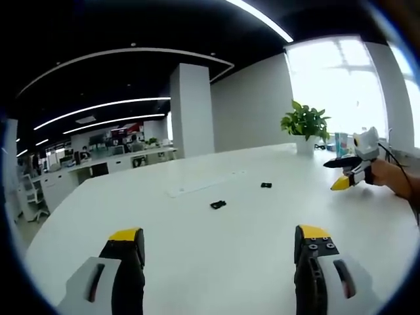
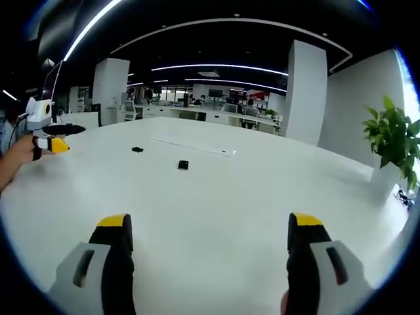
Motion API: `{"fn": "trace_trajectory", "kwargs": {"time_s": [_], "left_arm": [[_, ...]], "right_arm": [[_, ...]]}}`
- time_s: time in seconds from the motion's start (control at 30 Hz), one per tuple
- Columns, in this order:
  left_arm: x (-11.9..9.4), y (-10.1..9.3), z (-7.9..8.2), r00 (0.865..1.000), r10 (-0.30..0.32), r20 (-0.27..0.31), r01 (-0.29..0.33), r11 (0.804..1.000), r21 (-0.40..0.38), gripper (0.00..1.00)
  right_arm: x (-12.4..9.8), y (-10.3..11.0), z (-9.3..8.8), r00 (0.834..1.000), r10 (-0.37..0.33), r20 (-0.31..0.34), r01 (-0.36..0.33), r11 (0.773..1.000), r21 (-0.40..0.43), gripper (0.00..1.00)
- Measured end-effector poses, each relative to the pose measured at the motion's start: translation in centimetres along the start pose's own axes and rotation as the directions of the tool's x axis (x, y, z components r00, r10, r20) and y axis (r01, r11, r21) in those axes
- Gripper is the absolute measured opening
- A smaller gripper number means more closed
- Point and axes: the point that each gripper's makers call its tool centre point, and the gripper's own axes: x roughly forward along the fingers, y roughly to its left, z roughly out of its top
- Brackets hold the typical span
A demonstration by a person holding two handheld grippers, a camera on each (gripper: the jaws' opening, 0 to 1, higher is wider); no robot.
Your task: Snap the two parts of the plastic buckle together until the buckle closes and remains connected.
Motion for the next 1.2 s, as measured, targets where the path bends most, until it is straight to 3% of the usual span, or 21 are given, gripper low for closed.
{"fn": "trace_trajectory", "kwargs": {"time_s": [0.17,0.5,0.63,0.8,1.2], "left_arm": [[-0.6,0.1,0.7,1.000,-0.002,0.031,0.003,0.999,-0.041,0.96],[-0.2,-1.8,0.3,0.999,-0.039,-0.028,0.037,0.998,-0.045,0.94],[0.7,-1.6,0.4,0.999,-0.013,-0.033,0.013,1.000,-0.009,0.95],[2.5,-2.6,0.5,0.997,-0.072,-0.009,0.072,0.997,-0.035,0.95],[5.4,-1.9,2.0,0.997,-0.082,0.008,0.082,0.993,-0.082,0.97]], "right_arm": [[-0.6,0.5,0.5,0.999,0.023,0.023,-0.024,0.999,0.044,0.98],[-2.2,2.0,1.0,0.998,0.049,0.050,-0.051,0.997,0.050,0.99],[-1.7,2.3,1.4,0.997,0.053,0.063,-0.056,0.997,0.051,0.99],[-0.6,2.6,1.3,0.998,0.053,0.045,-0.055,0.998,0.042,0.96],[1.7,2.4,2.4,0.998,0.045,0.052,-0.047,0.998,0.046,0.94]]}}
